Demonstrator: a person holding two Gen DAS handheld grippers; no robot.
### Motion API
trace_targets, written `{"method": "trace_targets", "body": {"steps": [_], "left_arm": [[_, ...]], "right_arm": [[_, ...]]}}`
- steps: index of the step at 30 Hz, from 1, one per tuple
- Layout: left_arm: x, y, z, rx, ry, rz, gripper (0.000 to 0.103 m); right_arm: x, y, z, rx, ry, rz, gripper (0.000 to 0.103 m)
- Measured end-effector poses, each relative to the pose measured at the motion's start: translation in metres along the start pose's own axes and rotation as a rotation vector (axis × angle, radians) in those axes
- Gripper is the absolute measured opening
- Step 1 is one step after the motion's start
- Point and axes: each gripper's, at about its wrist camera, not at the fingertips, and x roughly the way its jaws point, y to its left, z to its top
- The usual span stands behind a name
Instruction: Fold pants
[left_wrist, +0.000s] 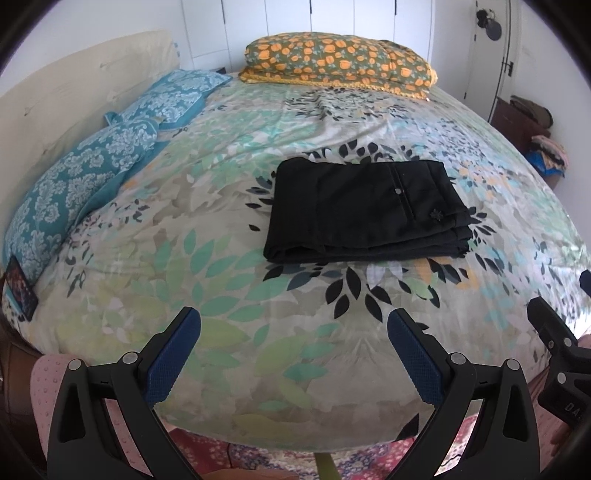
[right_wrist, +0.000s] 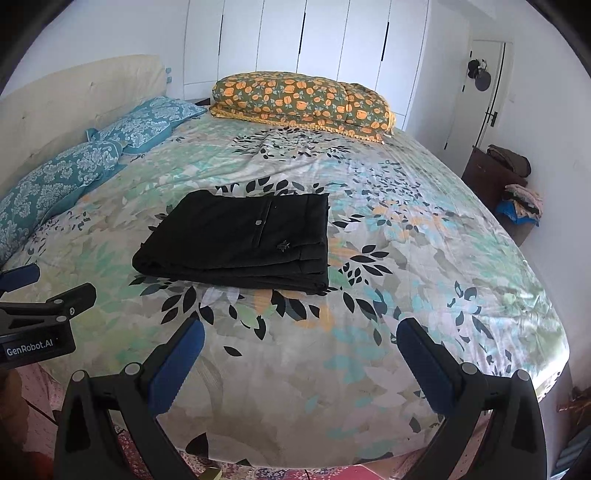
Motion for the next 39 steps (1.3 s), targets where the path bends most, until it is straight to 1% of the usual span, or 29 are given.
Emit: {"method": "trace_targets", "body": {"steps": [16, 26, 28, 32, 35, 37, 39], "left_arm": [[0.001, 0.000, 0.000, -0.007, 0.007, 0.006, 0.101], [0.001, -0.002, -0.001, 0.003, 0.001, 0.016, 0.102], [0.001, -0.002, -0.001, 0.006, 0.005, 0.009, 0.102], [0.001, -0.004, 0.000, -0.016, 0.023, -0.029, 0.102], [-0.003, -0.001, 0.001, -0.046, -0.010, -0.024, 0.103], [-0.010, 0.002, 0.002, -0.061, -0.054, -0.038, 0.103], [-0.016, 0.004, 0.005, -0.057, -0.095, -0.014, 0.103]], "right_arm": [[0.006, -0.001, -0.003, 0.007, 0.019, 0.004, 0.103], [0.004, -0.003, -0.002, 0.013, 0.003, -0.003, 0.103], [0.004, -0.004, -0.002, 0.018, -0.001, -0.003, 0.103], [0.006, -0.006, 0.000, 0.021, 0.011, 0.008, 0.103], [0.007, -0.008, 0.003, 0.008, 0.020, 0.000, 0.103], [0.002, -0.010, 0.005, 0.010, 0.000, 0.001, 0.103], [-0.004, -0.011, 0.007, 0.017, -0.025, 0.007, 0.103]]}}
